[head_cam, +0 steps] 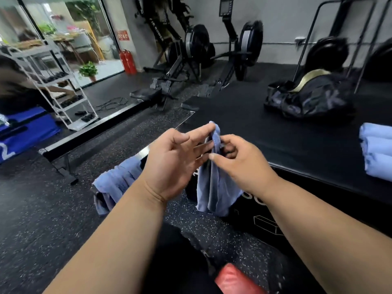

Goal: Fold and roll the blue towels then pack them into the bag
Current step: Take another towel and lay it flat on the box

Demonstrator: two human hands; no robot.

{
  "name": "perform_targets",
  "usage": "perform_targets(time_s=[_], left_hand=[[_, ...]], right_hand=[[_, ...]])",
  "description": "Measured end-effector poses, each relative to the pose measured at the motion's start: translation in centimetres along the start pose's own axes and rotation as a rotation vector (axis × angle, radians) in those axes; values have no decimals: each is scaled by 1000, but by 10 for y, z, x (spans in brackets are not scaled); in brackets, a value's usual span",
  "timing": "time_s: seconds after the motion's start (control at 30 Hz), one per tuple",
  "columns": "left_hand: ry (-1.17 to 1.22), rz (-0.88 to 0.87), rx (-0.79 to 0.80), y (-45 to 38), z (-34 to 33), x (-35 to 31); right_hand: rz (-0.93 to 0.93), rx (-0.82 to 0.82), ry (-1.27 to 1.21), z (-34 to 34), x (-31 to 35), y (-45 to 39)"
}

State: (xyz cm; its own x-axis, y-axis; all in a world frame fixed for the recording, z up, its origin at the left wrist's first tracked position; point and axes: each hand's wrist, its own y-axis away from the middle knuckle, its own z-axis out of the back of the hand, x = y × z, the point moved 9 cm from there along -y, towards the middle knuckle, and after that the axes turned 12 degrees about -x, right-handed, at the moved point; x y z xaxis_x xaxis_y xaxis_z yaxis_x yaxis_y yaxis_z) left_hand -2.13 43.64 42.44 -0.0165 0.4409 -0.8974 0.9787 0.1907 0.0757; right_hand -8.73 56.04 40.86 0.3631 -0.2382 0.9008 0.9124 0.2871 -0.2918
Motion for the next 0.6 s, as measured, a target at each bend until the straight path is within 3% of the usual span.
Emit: perform_targets(time_s=[0.17,0.3,0.5,0.6], left_hand=[[-74,-7,78,14,-30,7],[-94,-8,14,15,-33,16],[-491,-55,-147,23,-14,49],[-626,-45,-142,31,-13,66]], right_hand=[[-20,-91,151,47,-1,10],[-32,-53,80,66,1,14],[-322,59,-507,74,-14,21],[-409,189,-796,72,-11,28]])
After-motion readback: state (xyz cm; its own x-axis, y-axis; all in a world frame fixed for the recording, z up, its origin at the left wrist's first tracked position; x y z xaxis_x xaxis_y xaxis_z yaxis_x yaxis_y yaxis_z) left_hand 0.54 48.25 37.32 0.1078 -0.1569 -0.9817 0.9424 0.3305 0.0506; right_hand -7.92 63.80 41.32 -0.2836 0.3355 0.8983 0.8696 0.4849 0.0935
